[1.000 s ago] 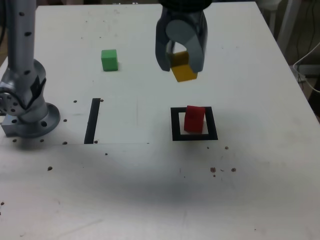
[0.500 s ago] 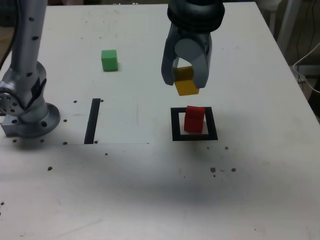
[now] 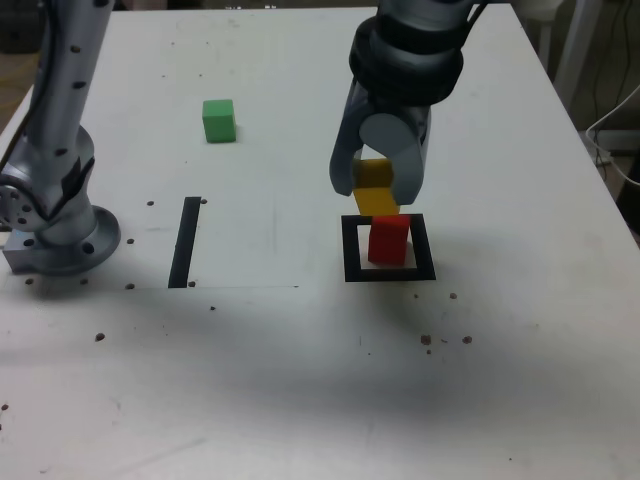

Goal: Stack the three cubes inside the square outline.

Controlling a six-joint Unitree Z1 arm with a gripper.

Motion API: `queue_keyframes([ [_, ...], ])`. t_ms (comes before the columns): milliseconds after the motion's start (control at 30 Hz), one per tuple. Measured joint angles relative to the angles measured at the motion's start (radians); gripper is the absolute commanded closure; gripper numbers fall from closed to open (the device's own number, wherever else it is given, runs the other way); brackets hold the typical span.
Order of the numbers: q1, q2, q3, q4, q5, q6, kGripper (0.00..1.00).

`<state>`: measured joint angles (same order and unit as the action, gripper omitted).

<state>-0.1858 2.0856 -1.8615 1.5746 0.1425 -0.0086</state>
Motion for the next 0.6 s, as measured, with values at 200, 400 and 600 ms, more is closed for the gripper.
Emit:
queue_keyframes([
  [200,0.000,0.015,-0.006,0.000,0.012,0.000,0.62],
  [400,0.000,0.028,-0.014,0.000,0.016,0.000,0.62],
  [600,0.004,0.044,-0.018,-0.003,0.012,0.003,0.62],
])
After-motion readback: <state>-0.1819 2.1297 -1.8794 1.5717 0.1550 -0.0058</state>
